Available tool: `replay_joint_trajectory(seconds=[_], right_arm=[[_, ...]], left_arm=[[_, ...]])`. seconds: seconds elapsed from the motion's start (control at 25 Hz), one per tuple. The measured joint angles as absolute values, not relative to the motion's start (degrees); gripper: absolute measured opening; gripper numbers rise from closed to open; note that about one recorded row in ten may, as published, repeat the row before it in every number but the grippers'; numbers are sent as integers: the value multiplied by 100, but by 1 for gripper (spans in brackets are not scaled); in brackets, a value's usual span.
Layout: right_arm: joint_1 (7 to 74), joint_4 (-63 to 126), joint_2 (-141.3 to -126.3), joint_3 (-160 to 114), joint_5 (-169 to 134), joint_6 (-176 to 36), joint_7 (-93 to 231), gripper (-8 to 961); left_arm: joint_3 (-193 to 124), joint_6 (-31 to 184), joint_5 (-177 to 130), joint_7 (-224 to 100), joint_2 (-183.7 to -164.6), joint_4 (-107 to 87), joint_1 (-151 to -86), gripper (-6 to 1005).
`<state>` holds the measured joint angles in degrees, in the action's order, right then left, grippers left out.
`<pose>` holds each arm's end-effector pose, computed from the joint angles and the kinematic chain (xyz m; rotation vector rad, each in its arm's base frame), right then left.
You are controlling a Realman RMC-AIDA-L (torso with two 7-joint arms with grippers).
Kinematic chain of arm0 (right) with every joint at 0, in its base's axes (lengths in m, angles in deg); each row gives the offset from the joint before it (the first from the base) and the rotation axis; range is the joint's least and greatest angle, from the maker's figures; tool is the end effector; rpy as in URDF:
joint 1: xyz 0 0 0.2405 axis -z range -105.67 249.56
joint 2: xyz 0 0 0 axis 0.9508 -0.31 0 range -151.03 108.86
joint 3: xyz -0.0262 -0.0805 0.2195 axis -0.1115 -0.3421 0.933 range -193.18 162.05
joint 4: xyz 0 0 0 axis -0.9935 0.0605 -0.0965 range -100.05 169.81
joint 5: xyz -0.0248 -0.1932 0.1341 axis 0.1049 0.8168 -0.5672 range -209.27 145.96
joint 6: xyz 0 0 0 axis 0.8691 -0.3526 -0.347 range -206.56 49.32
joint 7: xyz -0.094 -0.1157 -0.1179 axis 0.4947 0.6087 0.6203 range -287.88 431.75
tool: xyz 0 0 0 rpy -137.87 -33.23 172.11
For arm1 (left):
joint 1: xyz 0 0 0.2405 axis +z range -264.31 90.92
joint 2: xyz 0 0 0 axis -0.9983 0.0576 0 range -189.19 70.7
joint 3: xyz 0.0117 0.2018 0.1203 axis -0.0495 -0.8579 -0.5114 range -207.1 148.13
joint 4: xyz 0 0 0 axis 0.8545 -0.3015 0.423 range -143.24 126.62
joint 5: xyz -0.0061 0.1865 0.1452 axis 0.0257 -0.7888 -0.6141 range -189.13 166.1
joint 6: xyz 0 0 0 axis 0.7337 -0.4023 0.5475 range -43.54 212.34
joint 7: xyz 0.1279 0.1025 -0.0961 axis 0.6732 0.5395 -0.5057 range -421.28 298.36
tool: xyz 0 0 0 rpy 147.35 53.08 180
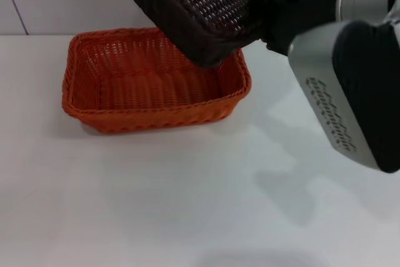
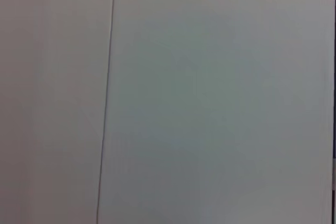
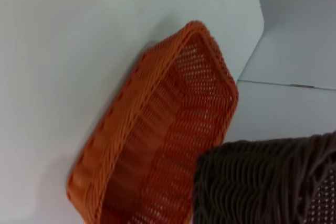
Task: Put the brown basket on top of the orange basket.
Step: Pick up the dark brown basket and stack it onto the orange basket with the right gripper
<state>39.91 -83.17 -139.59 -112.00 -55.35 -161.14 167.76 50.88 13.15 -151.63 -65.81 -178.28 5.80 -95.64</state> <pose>-0.0071 0.3508 0.0174 -2.1340 -1.3703 -0.6333 -0.4267 0.2926 0.0719 -1.0674 -0.6270 -0.5425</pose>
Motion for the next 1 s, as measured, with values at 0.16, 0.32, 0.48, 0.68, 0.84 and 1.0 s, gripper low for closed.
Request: replay_joint_trajectory(seconds=[0.16,0.32,0.48,0.68,0.84,1.0], right_arm=[[4272,-8303,-13981,-11178,-5530,-15787,17478,149],[4462,-8276,-13996,-11149,-5555,-15640,18155,149],[4531,-8123,-14000,-10902,-5729,-15455,18802,150],[4480,-7692,-13981,-10545,-5868,-15177,19321,150],[4437,-7428,-13986,-10394,-5893,-15070,19682,150],[4281,-7094,-13979,-10264,-5899,-15005,19885,149]], left_arm=[[4860,1229,-15156,-6794,-17834,582,-9402,781],[4656,1131,-15150,-6958,-17834,568,-9315,782],[4488,1010,-15149,-7117,-17833,573,-9237,782],[4254,965,-15150,-7295,-17833,585,-9196,782],[4244,953,-15151,-7282,-17833,582,-9207,782],[4241,954,-15153,-7280,-17833,560,-9247,782]])
